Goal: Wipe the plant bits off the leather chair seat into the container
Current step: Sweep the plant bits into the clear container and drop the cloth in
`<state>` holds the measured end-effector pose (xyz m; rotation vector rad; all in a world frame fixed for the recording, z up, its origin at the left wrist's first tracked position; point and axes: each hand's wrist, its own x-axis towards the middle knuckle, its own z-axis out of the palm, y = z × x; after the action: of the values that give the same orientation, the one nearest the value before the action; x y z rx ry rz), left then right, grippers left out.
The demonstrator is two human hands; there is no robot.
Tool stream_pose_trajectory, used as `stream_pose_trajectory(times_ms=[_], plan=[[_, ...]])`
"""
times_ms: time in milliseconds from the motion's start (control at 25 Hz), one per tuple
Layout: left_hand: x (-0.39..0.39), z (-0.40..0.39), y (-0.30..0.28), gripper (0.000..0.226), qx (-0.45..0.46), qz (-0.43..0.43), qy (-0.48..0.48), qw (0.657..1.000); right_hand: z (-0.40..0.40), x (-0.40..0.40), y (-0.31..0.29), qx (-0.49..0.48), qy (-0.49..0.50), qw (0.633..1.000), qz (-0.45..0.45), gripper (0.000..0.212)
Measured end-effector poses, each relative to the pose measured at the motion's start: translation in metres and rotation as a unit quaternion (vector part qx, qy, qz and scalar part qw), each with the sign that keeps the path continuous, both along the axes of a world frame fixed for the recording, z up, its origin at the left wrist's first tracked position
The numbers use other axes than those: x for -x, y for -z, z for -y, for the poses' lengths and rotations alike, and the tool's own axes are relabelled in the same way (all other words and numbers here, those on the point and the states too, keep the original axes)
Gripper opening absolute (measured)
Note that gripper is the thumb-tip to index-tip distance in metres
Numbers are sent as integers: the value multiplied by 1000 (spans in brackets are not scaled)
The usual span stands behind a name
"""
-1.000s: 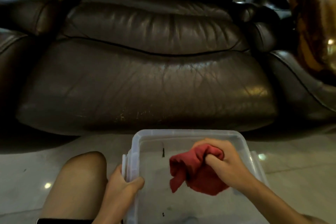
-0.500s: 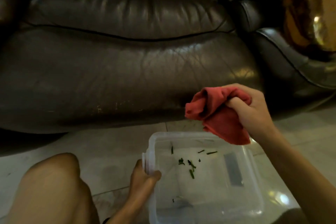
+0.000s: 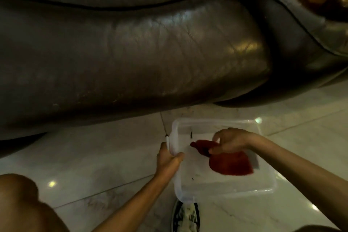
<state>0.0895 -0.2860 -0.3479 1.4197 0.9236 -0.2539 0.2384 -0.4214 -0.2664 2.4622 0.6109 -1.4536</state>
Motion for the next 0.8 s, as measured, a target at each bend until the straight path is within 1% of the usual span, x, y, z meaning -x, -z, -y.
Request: stream_pose_trajectory(times_ms=[40, 80, 200, 280, 400, 560, 720, 800], plan=[[-3, 7, 6, 50, 1, 1, 8, 1000, 6, 0, 7, 35, -32, 999, -24, 47], [-4, 14, 10, 50, -1, -1, 16, 1000, 10, 2, 14, 47, -49, 997, -34, 47], [-5, 27, 24, 40, -11, -13, 47, 999, 14, 1, 29, 15, -59, 998, 5, 41], [-6, 31, 31, 37, -11, -20, 53, 998, 10, -2, 34, -20, -53, 998, 36, 37], [-8, 28, 41, 38, -20, -23, 40, 999, 5, -4, 47, -56, -40, 996, 52, 34], [-13, 25, 50, 38, -26, -9, 25, 999, 7, -5, 70, -87, 9, 992, 88, 29], [-16, 20, 55, 37, -34, 1, 19, 999, 11, -5, 79, -101, 41, 990, 87, 27], [-17, 14, 59, 34, -48, -2, 7, 999, 15, -4, 84, -107, 46, 990, 81, 30]])
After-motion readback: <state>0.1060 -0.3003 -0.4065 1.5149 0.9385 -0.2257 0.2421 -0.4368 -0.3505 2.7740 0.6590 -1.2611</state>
